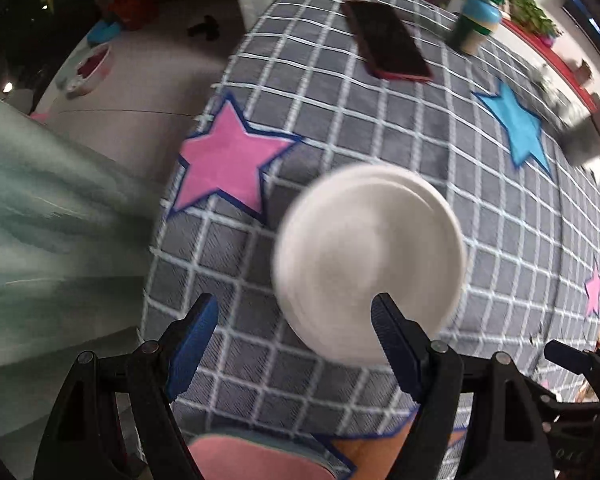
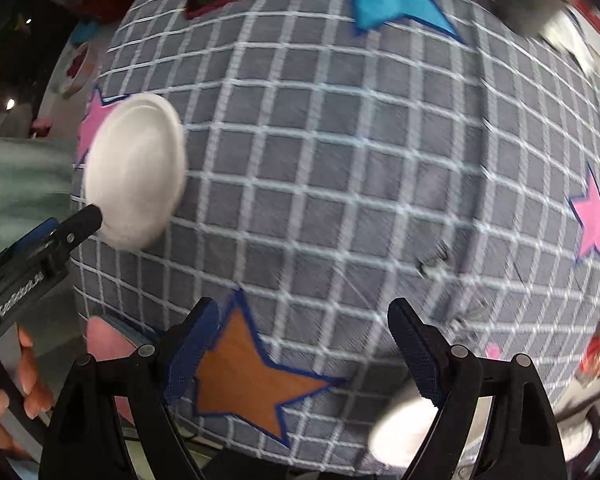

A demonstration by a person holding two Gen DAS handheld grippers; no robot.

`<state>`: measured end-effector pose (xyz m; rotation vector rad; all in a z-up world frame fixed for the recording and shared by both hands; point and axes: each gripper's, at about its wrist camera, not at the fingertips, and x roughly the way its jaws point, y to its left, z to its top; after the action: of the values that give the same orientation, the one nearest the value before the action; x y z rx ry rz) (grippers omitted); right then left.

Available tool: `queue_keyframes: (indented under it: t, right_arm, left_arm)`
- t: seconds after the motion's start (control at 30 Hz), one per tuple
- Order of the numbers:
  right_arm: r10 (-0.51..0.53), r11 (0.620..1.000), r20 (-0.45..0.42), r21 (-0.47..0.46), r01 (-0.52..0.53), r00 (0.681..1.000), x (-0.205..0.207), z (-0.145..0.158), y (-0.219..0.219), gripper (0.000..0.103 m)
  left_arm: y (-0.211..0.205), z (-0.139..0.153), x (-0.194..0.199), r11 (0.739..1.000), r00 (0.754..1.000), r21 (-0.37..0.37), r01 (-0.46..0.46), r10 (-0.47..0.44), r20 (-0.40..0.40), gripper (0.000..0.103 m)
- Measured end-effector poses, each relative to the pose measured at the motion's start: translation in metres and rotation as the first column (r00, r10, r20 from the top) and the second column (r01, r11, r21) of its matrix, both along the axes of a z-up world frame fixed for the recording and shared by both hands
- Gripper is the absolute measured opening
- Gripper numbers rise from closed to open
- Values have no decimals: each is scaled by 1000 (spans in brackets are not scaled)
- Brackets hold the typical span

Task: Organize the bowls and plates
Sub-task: 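Move both grippers to a third white bowl and close on its rim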

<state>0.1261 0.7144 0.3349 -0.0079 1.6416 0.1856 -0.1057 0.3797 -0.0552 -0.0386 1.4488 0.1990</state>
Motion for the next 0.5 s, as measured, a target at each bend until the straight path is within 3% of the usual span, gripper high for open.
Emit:
queue_keyframes:
  t: [0.2, 0.5]
  right_arm:
    - [36, 999, -2, 14, -36, 999, 51, -15, 70, 88]
    - [48, 999, -14, -13, -48, 999, 95, -53, 133, 88]
  left_arm:
    - [18, -16, 21, 1000, 1000, 24, 16, -16, -4, 82]
    - [32, -47, 50, 998, 999, 48, 41, -39, -36, 82]
